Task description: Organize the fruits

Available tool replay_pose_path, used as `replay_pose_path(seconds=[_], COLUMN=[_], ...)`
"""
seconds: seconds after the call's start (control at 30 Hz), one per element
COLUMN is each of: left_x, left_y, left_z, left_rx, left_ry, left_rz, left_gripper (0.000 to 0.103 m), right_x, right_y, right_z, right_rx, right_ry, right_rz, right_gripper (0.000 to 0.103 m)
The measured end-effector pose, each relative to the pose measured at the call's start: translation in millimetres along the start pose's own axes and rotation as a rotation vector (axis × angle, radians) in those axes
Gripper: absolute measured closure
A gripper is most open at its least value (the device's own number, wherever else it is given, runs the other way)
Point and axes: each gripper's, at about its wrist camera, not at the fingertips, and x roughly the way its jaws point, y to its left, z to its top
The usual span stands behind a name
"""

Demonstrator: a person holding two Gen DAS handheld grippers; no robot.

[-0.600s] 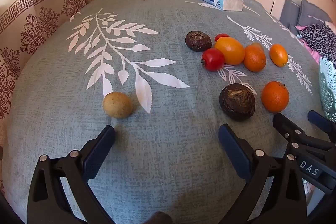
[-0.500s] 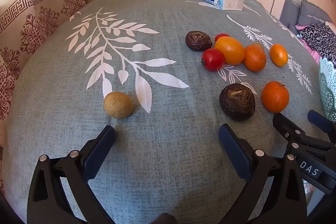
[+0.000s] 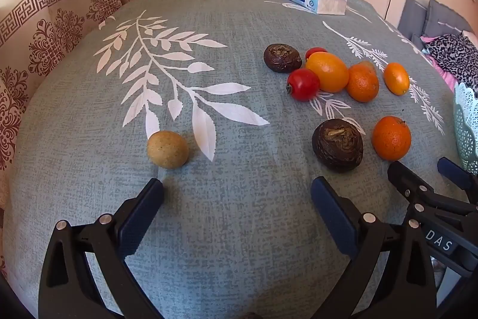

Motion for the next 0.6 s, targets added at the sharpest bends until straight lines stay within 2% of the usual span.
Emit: replay_pose_path(seconds=[0.6], left_x=[0.7], left_y=[0.4], left_z=[-0.5], left_rx=[-0.003], left_ry=[0.005], left_rz=[-0.005], left_gripper=[0.005], right_x=[-1.5], right_y=[-3.9], right_z=[-0.9], right_rx=[-0.028], right_ry=[0.032], right_rz=[0.071], right_gripper=[0.002])
